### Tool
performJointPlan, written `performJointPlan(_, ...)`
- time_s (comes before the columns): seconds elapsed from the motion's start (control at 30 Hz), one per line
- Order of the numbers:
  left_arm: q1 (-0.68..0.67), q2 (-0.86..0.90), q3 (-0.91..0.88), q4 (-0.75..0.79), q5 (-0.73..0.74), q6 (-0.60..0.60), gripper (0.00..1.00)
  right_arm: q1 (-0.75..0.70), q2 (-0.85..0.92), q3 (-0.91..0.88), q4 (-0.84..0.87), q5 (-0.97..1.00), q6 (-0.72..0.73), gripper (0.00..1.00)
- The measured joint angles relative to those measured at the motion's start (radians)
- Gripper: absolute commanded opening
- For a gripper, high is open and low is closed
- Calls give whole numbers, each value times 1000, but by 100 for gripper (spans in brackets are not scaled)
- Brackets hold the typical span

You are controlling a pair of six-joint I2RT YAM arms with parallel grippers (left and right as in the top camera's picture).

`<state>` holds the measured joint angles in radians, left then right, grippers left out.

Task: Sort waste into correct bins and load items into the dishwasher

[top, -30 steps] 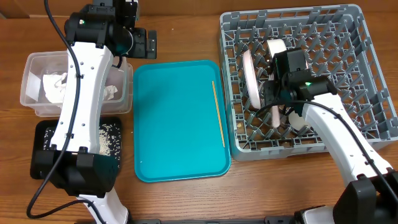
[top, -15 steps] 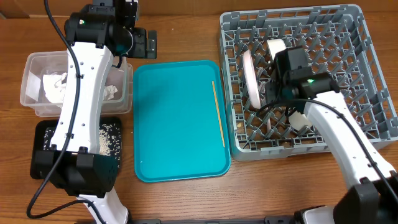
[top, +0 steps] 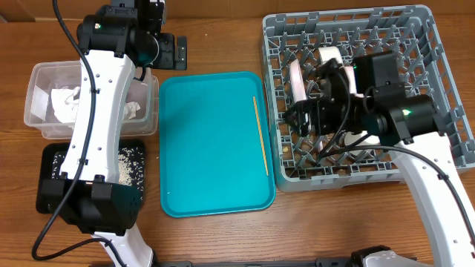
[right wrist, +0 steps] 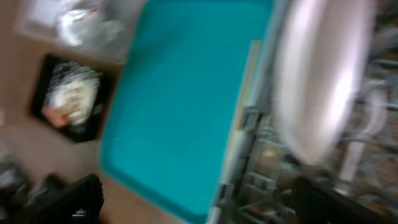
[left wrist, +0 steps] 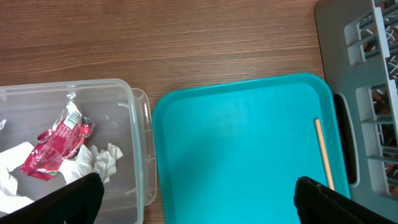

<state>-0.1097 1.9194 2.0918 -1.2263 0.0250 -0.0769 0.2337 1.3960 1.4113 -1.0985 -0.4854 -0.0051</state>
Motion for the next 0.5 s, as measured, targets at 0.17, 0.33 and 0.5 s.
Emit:
performJointPlan(0.17, 0, 0, 0, 0, 0, 0, 100, 116, 0, 0, 32, -95, -10, 97)
performJointPlan(0.33, 0, 0, 0, 0, 0, 0, 100, 290, 8, 0, 116, -31, 42, 94)
performJointPlan(0.5, 0, 0, 0, 0, 0, 0, 100, 425, 64, 0, 192, 150, 176, 69)
